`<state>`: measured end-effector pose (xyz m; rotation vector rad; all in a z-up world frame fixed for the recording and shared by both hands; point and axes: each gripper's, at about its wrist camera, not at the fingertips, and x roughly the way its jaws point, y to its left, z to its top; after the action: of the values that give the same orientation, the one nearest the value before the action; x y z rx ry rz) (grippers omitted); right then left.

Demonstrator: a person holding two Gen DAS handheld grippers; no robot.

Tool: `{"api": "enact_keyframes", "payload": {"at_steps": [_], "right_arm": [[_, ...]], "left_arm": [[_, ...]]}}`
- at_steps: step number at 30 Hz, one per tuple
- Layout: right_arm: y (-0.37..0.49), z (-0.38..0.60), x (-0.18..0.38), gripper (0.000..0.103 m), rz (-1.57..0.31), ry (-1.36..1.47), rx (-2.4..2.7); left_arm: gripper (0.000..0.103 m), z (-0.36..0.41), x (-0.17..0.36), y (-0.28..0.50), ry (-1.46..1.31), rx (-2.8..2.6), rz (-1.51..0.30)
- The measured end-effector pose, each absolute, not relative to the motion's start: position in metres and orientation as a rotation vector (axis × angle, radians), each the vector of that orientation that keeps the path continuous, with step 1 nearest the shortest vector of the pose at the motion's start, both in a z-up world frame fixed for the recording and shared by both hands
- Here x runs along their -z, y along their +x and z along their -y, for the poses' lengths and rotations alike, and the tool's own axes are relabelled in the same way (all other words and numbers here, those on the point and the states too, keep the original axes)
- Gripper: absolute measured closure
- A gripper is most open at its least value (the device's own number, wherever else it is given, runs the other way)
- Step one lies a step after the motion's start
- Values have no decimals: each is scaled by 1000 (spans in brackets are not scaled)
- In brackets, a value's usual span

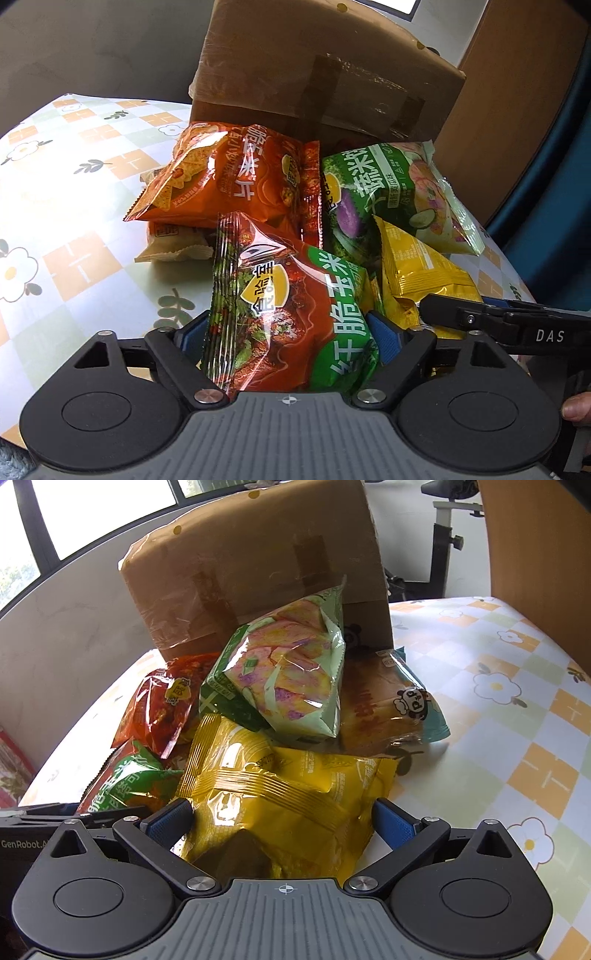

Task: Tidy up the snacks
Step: 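Lower the left tool onto the orange-green corn bag while the right tool reaches the yellow bag, then lift the corn bag with the left tool while the right tool lifts the yellow bag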

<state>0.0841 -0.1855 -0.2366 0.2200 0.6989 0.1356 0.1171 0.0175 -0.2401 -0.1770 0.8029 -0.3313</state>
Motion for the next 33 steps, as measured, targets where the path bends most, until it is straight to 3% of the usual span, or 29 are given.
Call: {"api": "enact_keyframes", "payload": {"at_steps": [14,16,19,22,33], "right_arm": [[90,202,251,1,-749,370,-173],[89,199,249,6,-750,357,-177],[85,196,244,24,-751,347,-203],[78,195,237,34,-761,333,-195],[41,225,225,36,-782,410,-60]], "left_arm": [[29,-11,235,111,-133,341,-785],[29,-12,234,111,-132,334,-785],[29,-14,231,108,-129,317,-782],[29,-15,225,103,-113,310,-760],[29,-22,195,79,-97,233,-654]]}}
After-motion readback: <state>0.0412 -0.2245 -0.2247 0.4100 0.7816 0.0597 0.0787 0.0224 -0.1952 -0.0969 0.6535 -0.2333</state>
